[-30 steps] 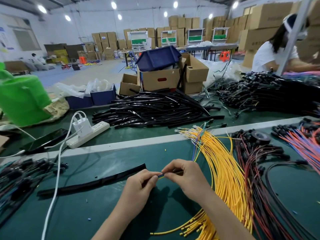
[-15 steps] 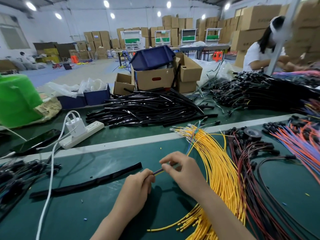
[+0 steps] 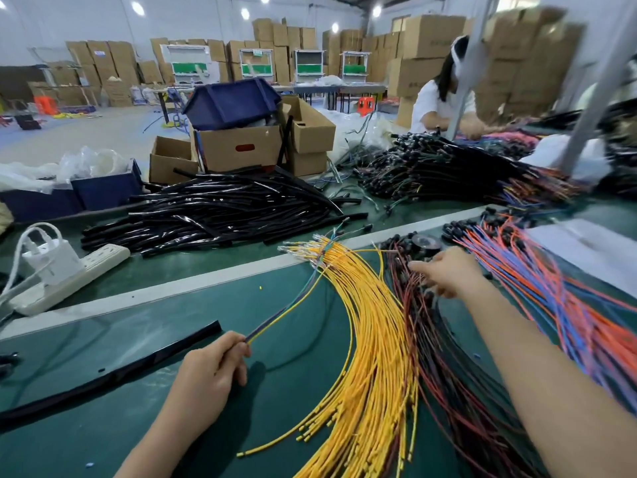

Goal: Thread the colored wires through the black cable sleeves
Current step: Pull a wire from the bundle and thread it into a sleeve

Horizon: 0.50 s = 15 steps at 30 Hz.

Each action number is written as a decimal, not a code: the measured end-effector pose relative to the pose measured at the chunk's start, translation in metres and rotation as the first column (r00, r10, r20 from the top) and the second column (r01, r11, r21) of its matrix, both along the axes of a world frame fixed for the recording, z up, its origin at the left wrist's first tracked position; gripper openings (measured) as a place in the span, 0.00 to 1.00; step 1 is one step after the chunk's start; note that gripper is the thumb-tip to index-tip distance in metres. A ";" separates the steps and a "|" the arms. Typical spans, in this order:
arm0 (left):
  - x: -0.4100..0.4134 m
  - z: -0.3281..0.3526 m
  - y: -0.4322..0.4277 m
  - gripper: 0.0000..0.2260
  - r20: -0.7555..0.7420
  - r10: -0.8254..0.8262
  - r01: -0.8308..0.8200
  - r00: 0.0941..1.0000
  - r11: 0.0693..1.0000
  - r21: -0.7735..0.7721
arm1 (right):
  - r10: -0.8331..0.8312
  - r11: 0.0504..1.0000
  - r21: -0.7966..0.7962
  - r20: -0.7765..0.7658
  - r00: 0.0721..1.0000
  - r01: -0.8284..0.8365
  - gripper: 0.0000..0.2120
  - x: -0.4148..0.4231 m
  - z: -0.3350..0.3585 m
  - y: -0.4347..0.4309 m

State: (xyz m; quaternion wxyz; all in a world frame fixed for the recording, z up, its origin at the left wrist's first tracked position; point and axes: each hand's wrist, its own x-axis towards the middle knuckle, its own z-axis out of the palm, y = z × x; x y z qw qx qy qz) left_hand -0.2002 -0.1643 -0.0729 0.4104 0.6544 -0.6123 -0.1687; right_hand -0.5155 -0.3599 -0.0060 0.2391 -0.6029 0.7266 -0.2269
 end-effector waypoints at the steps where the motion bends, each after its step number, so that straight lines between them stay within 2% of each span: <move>1: -0.002 -0.001 0.000 0.10 0.002 -0.007 0.007 1.000 1.000 0.006 | 0.010 0.999 0.035 -0.165 0.986 -0.004 0.23 -0.003 -0.004 -0.003; 2: -0.003 -0.001 0.001 0.11 0.006 -0.017 0.017 1.000 1.000 0.007 | 0.005 0.999 0.038 -0.283 0.959 0.006 0.25 -0.005 -0.009 -0.005; 3: -0.003 -0.002 0.001 0.11 0.010 -0.022 0.022 1.000 1.000 0.005 | -0.002 0.999 0.037 -0.321 0.947 0.014 0.26 -0.006 -0.012 -0.007; 4: -0.004 -0.002 0.001 0.11 0.010 -0.022 0.022 1.000 1.000 0.005 | -0.002 0.999 0.052 -0.282 0.959 0.017 0.24 -0.007 -0.014 -0.011; 6: -0.005 0.000 0.000 0.12 0.019 -0.027 0.027 0.999 1.000 -0.001 | -0.069 0.989 0.136 0.051 0.996 0.061 0.16 -0.012 -0.014 -0.016; 8: -0.004 0.001 -0.002 0.12 0.018 -0.022 0.022 1.000 1.000 -0.007 | -0.153 0.970 0.225 0.286 0.946 0.089 0.09 -0.017 -0.012 -0.016; 12: -0.002 0.000 -0.001 0.12 0.020 -0.022 0.022 1.000 1.000 -0.005 | -0.156 0.958 0.284 0.405 0.901 0.039 0.06 -0.022 -0.005 -0.009; 15: -0.003 0.000 -0.002 0.12 0.026 -0.021 0.021 0.999 1.000 -0.004 | -0.069 0.980 0.198 0.439 0.896 -0.021 0.07 -0.027 0.006 -0.006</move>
